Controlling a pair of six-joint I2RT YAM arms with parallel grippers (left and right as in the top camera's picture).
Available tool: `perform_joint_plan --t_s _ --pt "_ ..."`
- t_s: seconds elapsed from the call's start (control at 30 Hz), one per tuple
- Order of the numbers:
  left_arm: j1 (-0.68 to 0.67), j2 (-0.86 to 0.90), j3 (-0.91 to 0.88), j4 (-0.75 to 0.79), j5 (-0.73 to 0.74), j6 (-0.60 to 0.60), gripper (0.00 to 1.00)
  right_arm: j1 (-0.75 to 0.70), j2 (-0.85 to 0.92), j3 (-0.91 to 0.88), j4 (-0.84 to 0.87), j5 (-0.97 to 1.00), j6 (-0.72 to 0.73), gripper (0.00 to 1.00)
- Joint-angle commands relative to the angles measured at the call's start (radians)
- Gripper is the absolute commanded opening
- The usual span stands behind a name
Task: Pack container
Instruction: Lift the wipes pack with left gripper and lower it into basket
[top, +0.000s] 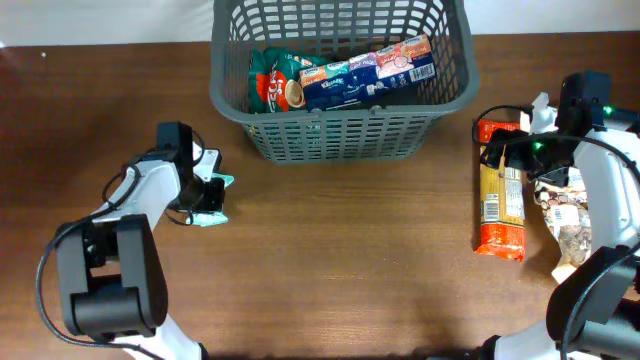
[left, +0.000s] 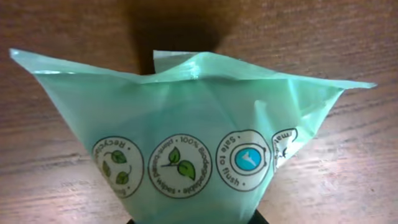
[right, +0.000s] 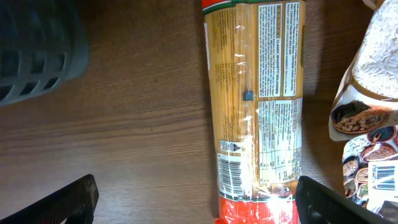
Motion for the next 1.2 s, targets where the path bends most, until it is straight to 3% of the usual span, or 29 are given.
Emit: perform_joint_plan --t_s 0.0,0.17,0.47,0.67,0.87,1.0,1.17 --pt "0.007 -0.002 0.063 -0.043 0.013 -0.034 0.02 -0.005 0.003 0.018 0.0 -0.013 -0.002 0.99" --pt "0.062 -0.103 0.225 -0.124 0.011 -0.108 0.02 -0.005 0.003 0.018 0.0 -0.013 -0.002 0.99" --pt "0.103 -0.258 0.657 -0.2 0.034 -0.111 0.02 -0.005 0.003 0.018 0.0 -0.013 -0.002 0.99" --pt "0.054 -0.271 0.871 -0.185 0.268 0.086 0.02 -0.005 0.003 0.018 0.0 -0.013 -0.002 0.99" --pt "-0.049 -0.251 0.883 -0.124 0.348 0.217 0.02 -0.005 0.003 0.018 0.0 -0.013 -0.002 0.99" --pt "-0.128 -0.203 0.883 -0.103 0.529 0.417 0.02 -0.005 0.003 0.018 0.0 -0.013 -0.002 0.99" --pt "-0.21 -0.135 0.883 -0.045 0.55 0.483 0.02 -0.005 0.003 0.018 0.0 -0.013 -0.002 0.99"
